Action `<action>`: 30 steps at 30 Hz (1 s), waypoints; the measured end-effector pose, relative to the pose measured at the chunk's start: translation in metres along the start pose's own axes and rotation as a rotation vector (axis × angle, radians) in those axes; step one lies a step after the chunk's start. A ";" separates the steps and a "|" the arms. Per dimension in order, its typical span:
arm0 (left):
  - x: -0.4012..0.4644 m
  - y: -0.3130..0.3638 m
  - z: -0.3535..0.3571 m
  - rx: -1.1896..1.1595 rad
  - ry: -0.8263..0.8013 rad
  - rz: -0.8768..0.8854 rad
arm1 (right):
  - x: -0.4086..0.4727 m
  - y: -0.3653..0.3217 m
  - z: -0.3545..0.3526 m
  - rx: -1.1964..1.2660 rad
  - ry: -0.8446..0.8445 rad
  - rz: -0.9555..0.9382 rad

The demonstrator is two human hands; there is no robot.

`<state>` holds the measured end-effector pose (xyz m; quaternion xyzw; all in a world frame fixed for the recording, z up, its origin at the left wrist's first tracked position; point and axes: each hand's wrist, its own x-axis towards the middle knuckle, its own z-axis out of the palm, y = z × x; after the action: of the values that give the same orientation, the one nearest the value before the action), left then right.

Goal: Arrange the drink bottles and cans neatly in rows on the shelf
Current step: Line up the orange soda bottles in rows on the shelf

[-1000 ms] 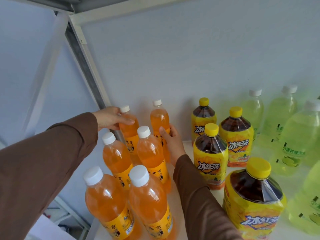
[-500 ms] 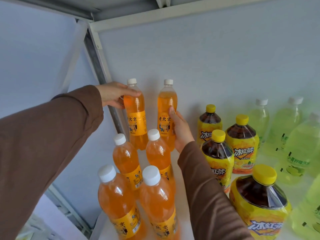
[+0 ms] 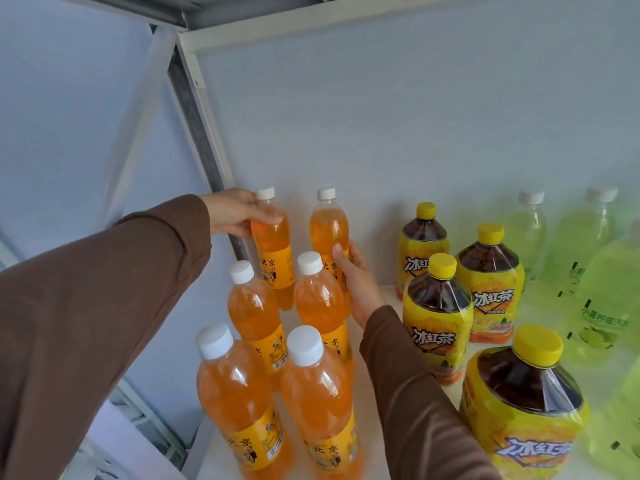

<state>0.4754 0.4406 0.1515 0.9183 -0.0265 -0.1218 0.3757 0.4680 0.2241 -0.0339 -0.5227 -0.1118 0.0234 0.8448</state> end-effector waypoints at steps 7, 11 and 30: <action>0.011 -0.028 0.018 -0.006 -0.020 -0.046 | -0.007 0.019 -0.008 -0.104 0.080 -0.023; 0.016 -0.038 0.023 -0.008 -0.034 -0.057 | -0.011 0.027 -0.014 -0.092 0.076 -0.028; 0.009 -0.040 0.027 -0.022 -0.096 -0.020 | -0.013 0.032 -0.010 -0.103 0.066 -0.010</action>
<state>0.4758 0.4498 0.1033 0.9075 -0.0342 -0.1697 0.3827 0.4599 0.2277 -0.0684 -0.5655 -0.0874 -0.0041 0.8201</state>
